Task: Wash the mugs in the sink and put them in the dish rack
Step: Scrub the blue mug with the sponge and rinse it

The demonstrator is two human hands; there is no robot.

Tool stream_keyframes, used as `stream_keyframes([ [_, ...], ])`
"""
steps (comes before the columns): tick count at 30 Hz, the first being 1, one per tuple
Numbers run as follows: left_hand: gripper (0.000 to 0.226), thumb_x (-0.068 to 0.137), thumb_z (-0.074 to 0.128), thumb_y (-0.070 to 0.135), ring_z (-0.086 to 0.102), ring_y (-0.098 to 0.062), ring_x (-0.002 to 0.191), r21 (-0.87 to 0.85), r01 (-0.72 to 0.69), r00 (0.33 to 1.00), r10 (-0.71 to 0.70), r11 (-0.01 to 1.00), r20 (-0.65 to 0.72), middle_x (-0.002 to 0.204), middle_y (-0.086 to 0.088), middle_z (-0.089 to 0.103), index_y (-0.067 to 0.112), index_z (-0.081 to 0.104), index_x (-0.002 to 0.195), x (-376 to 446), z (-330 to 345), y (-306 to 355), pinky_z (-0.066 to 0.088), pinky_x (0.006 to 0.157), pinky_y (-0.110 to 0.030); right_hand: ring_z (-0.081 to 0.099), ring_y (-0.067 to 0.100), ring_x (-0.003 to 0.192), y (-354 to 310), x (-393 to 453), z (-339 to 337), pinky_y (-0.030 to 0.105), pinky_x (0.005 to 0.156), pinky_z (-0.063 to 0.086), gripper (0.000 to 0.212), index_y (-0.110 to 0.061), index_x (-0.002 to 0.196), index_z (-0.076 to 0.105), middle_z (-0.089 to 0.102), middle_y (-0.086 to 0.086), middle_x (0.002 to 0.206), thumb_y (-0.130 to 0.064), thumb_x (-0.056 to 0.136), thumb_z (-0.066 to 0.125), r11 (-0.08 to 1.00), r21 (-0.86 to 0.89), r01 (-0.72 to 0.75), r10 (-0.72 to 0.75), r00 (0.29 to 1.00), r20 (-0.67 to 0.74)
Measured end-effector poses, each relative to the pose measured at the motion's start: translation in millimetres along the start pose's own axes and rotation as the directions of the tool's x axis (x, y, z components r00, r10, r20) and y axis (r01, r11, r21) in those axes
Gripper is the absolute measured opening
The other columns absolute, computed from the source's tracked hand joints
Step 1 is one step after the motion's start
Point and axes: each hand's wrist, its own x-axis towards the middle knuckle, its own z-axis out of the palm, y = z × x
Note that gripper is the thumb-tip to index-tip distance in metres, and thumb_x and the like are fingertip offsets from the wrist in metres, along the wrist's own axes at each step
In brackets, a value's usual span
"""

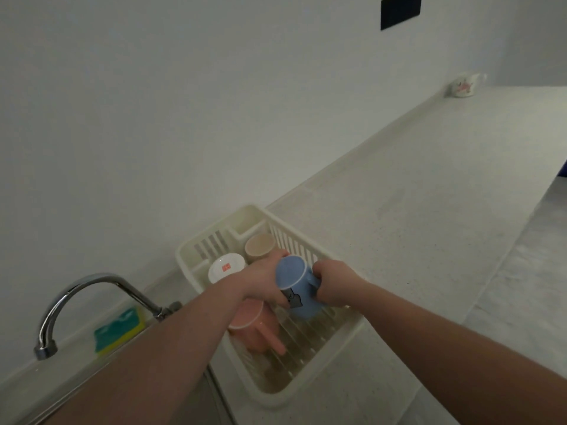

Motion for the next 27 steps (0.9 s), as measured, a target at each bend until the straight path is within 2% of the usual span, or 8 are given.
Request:
stream_keyframes([
  [4, 0.089, 0.058, 0.083, 0.029, 0.057, -0.016, 0.096, 0.028, 0.011, 1.000, -0.011, 1.000, 0.006, 0.112, 0.003, 0.053, 0.030, 0.028, 0.128, 1.0, 3.3, -5.9, 0.045, 0.073, -0.030, 0.050, 0.023, 0.081, -4.8, 4.2, 3.7, 0.028, 0.069, 0.042, 0.004, -0.012, 0.085, 0.051, 0.053, 0.008, 0.083, -0.010, 0.084, 0.055, 1.000, -0.015, 0.015, -0.014, 0.998, 0.055],
  [6, 0.092, 0.057, 0.083, 0.028, 0.057, -0.018, 0.099, 0.041, 0.020, 1.000, -0.020, 0.999, 0.006, 0.115, 0.002, 0.053, 0.031, 0.027, 0.130, 1.2, 3.3, -9.6, 0.047, 0.076, -0.032, 0.050, 0.023, 0.081, -6.3, 6.7, 7.3, 0.029, 0.071, 0.044, 0.010, -0.011, 0.094, 0.055, 0.055, 0.009, 0.089, -0.010, 0.084, 0.055, 1.000, -0.011, 0.018, -0.017, 0.997, 0.071],
  [14, 0.090, 0.049, 0.085, 0.033, 0.056, -0.018, 0.101, 0.065, 0.061, 0.996, -0.056, 0.996, -0.074, 0.116, 0.003, 0.052, 0.033, 0.035, 0.124, 4.4, 9.3, -18.4, 0.052, 0.083, -0.039, 0.049, 0.024, 0.079, -10.0, 20.8, 17.2, 0.027, 0.067, 0.039, 0.028, -0.019, 0.065, 0.036, 0.044, 0.003, 0.073, -0.011, 0.084, 0.055, 1.000, -0.021, -0.010, 0.012, 0.996, 0.084],
  [17, 0.092, 0.050, 0.084, 0.035, 0.050, -0.019, 0.109, 0.084, 0.047, 0.993, -0.038, 0.995, -0.109, 0.122, 0.001, 0.043, 0.034, 0.034, 0.127, 6.2, 12.0, -21.1, 0.048, 0.089, -0.038, 0.054, 0.026, 0.085, -10.2, 22.7, 16.8, 0.027, 0.069, 0.040, 0.004, -0.012, 0.086, 0.053, 0.055, 0.011, 0.090, -0.011, 0.084, 0.057, 1.000, 0.006, -0.010, 0.010, 0.996, 0.092],
  [19, 0.097, 0.055, 0.084, 0.032, 0.046, -0.021, 0.113, 0.087, 0.043, 0.992, -0.033, 0.995, -0.123, 0.127, -0.001, 0.038, 0.029, 0.031, 0.136, 7.8, 15.0, -23.3, 0.045, 0.091, -0.035, 0.058, 0.028, 0.091, -8.4, 25.5, 19.7, 0.027, 0.070, 0.040, 0.016, -0.009, 0.101, 0.059, 0.062, 0.014, 0.101, -0.012, 0.085, 0.058, 0.999, 0.036, -0.024, 0.021, 0.995, 0.100],
  [22, 0.101, 0.058, 0.084, 0.030, 0.044, -0.023, 0.121, 0.089, 0.051, 0.988, -0.037, 0.995, -0.151, 0.134, -0.003, 0.037, 0.026, 0.029, 0.142, 8.9, 16.8, -24.4, 0.042, 0.091, -0.032, 0.057, 0.027, 0.087, -7.9, 27.9, 20.7, 0.026, 0.069, 0.040, 0.002, -0.013, 0.086, 0.055, 0.061, 0.014, 0.096, -0.013, 0.086, 0.057, 0.999, 0.045, -0.024, 0.020, 0.996, 0.093],
  [25, 0.101, 0.060, 0.084, 0.027, 0.043, -0.021, 0.125, 0.091, 0.059, 0.984, -0.043, 0.994, -0.173, 0.137, -0.001, 0.039, 0.027, 0.029, 0.145, 7.9, 14.0, -23.4, 0.041, 0.096, -0.033, 0.050, 0.022, 0.080, -5.9, 31.1, 22.0, 0.026, 0.068, 0.038, 0.031, -0.019, 0.063, 0.038, 0.051, 0.008, 0.082, -0.019, 0.090, 0.054, 0.998, 0.044, -0.051, 0.048, 0.997, 0.067],
  [27, 0.097, 0.063, 0.083, 0.027, 0.044, -0.021, 0.125, 0.103, 0.061, 0.980, -0.040, 0.993, -0.193, 0.138, -0.001, 0.039, 0.027, 0.032, 0.146, 6.9, 13.3, -23.0, 0.041, 0.096, -0.031, 0.051, 0.022, 0.078, -6.1, 31.4, 22.5, 0.027, 0.067, 0.039, 0.029, -0.017, 0.064, 0.042, 0.049, 0.007, 0.076, -0.023, 0.091, 0.054, 0.996, 0.049, -0.074, 0.071, 0.995, 0.063],
])
